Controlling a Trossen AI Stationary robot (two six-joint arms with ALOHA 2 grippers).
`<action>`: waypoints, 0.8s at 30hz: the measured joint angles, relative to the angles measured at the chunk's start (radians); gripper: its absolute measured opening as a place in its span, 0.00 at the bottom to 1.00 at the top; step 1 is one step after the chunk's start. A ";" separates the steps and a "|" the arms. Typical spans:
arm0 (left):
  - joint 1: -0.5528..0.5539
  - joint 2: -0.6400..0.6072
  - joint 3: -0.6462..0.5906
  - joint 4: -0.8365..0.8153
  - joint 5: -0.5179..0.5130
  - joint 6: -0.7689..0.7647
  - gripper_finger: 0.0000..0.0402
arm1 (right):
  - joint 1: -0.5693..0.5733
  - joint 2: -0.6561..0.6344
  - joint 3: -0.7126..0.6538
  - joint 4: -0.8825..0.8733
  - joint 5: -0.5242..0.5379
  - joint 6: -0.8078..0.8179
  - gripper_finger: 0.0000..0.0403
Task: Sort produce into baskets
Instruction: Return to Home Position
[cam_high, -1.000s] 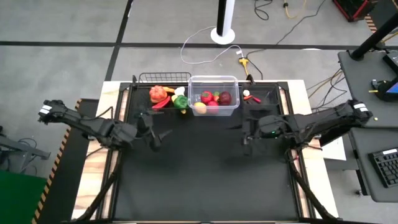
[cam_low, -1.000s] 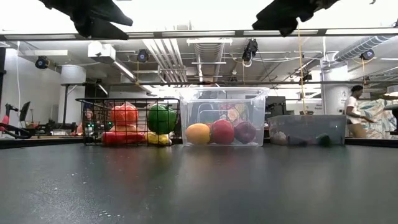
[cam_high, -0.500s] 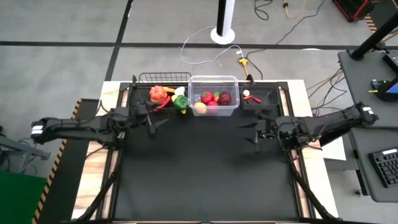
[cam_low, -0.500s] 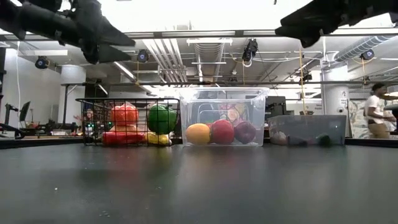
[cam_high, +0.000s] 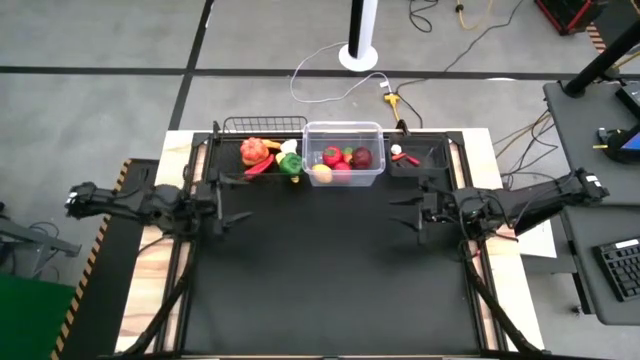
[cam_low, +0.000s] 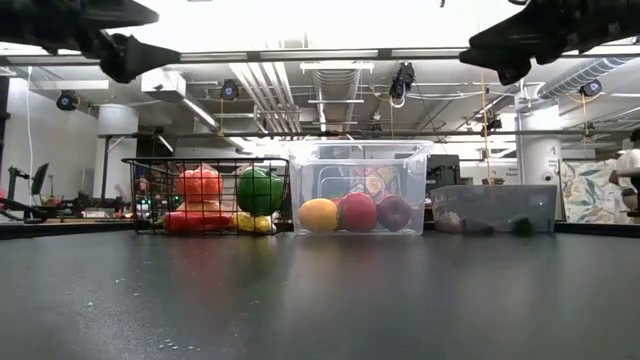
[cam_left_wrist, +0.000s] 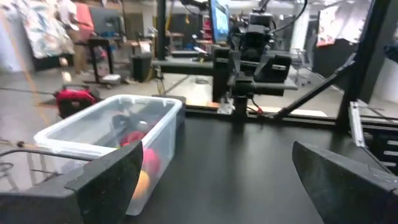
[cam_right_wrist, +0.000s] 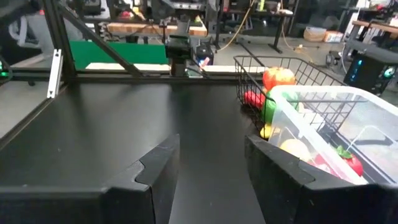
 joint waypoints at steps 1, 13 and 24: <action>-0.020 -0.026 -0.012 -0.002 -0.032 0.008 0.98 | 0.000 -0.009 -0.006 0.005 0.001 -0.006 0.43; -0.061 -0.312 -0.155 -0.043 -0.112 0.061 0.98 | 0.000 -0.312 -0.216 0.116 -0.002 -0.031 0.43; -0.061 -0.282 -0.310 0.101 -0.126 0.077 0.98 | 0.000 -0.571 -0.373 0.145 -0.071 -0.046 0.43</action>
